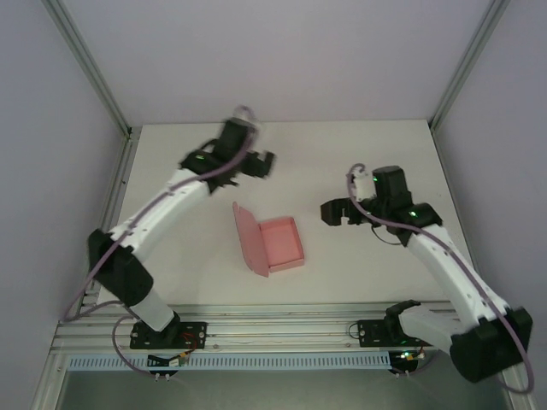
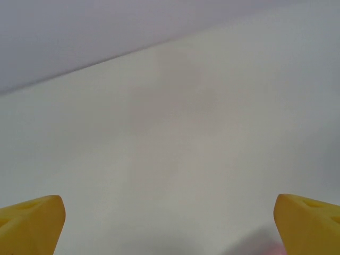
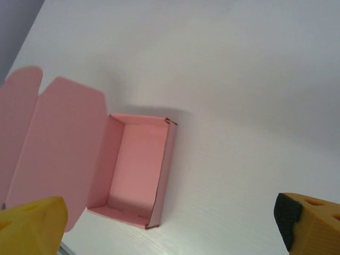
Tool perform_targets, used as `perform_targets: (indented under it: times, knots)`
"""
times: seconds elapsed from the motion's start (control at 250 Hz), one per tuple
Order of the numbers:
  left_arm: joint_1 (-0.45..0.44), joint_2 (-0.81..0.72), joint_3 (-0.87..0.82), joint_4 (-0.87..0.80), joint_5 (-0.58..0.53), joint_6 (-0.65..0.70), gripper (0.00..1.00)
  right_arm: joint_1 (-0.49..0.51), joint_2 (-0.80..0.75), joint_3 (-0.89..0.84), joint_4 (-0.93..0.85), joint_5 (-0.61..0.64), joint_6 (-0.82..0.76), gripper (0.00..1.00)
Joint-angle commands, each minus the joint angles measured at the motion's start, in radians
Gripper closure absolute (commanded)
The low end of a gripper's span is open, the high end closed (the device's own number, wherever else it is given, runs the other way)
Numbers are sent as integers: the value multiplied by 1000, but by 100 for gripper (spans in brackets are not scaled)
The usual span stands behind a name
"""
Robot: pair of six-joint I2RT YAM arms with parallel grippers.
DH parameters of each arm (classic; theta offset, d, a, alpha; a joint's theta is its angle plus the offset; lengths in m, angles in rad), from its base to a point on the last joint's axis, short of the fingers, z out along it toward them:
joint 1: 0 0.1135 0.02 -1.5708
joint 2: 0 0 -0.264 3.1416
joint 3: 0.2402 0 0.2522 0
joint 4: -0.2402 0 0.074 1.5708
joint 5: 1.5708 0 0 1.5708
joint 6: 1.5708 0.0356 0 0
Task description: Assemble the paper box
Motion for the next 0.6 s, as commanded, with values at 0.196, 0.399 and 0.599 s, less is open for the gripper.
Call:
perform_targets:
  times: [0.196, 0.399, 0.599]
  knots:
    - [271, -261, -465, 6, 96, -472, 0, 242, 589, 395, -204, -75, -778, 0]
    - [281, -394, -574, -25, 13, -478, 0, 329, 876, 648, -323, 127, -908, 0]
    - [281, -432, -581, -66, -27, -444, 0, 332, 995, 732, -332, 188, -904, 25]
